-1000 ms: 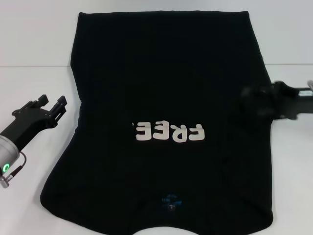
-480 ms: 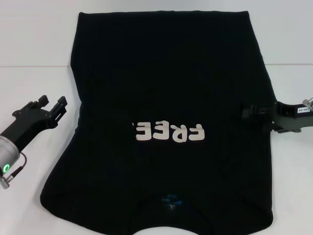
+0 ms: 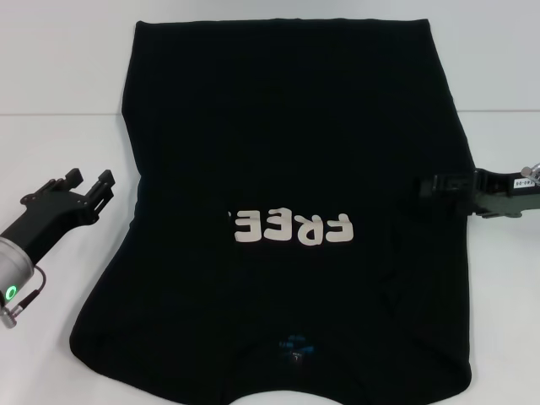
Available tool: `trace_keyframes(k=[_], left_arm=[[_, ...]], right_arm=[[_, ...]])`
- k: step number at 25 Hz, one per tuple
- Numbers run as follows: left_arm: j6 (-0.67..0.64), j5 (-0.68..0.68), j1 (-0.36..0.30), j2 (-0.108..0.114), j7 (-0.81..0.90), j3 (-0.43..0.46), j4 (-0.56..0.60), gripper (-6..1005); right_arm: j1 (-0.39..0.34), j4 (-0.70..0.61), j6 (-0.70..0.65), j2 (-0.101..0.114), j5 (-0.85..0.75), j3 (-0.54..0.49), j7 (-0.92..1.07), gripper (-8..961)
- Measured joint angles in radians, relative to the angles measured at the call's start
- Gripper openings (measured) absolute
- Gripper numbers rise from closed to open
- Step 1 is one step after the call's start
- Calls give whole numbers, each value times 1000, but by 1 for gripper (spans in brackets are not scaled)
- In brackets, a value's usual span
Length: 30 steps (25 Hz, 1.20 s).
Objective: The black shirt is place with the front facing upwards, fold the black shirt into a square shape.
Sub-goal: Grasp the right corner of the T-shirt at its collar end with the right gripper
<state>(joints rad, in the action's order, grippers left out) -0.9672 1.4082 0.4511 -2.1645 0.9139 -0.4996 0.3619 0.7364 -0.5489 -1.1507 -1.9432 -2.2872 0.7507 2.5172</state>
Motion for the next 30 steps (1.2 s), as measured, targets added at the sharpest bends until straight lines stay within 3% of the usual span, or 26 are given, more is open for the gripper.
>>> trace_keyframes(k=[14,20,26,28,30], left_arm=[[1,0,-2,1,-2,0,6,539],[1,0,-11,1,-5,-1,6,539],[1,0,-18,0,-5,-1,2,539],[1,0,-19,1,-6,0,2,539],[0,0,-19,1,-6,-1,2,539]], right_arm=[[7,8,18,-60,11,22,-37,863],[20,23,2,-68,142,16,-69,851],[7,65,-4,-53,313,-5,-169,838],[-12,41,-32,-34,317,-7,-164,834],[-34,26,-60,0,312,-3,-130,830]])
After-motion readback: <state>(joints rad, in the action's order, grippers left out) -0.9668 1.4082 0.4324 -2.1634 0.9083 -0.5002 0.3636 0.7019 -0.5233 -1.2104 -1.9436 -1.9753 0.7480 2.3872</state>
